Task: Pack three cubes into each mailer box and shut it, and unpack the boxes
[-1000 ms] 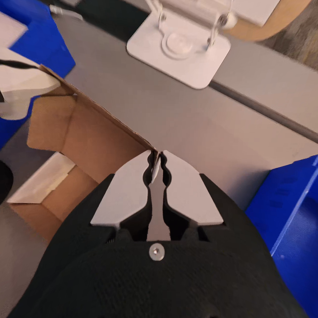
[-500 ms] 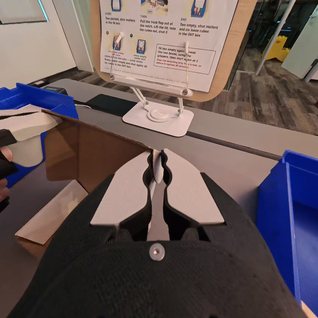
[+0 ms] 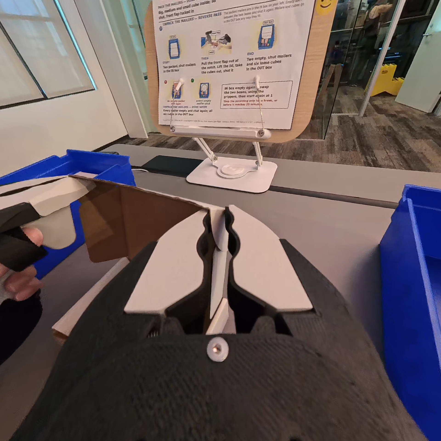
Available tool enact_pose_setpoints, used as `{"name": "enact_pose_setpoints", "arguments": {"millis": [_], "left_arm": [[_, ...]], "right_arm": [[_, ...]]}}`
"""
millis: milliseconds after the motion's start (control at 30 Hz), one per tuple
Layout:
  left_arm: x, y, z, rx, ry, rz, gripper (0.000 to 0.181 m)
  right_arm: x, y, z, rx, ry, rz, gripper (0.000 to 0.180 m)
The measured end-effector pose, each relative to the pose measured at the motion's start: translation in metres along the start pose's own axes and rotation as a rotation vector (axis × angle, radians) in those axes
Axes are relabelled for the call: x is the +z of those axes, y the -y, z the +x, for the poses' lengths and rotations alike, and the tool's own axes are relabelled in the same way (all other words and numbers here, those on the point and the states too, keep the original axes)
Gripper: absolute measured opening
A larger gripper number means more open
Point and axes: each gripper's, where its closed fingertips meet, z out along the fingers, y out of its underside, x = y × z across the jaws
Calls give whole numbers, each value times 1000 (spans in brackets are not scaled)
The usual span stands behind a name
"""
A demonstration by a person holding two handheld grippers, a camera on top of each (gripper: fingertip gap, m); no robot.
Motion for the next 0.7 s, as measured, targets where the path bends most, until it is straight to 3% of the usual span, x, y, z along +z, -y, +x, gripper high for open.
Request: {"name": "enact_pose_setpoints", "arguments": {"millis": [333, 433, 700], "left_arm": [[-37, -13, 14, 26, -17, 23, 9], [-46, -17, 19, -37, -62, 20, 11], [-66, -24, 31, -73, -156, -14, 19]], "right_arm": [[-38, -17, -19, -46, 30, -87, 20], [-50, -22, -29, -7, 69, -70, 30], [-68, -30, -39, 98, 174, -98, 33]]}}
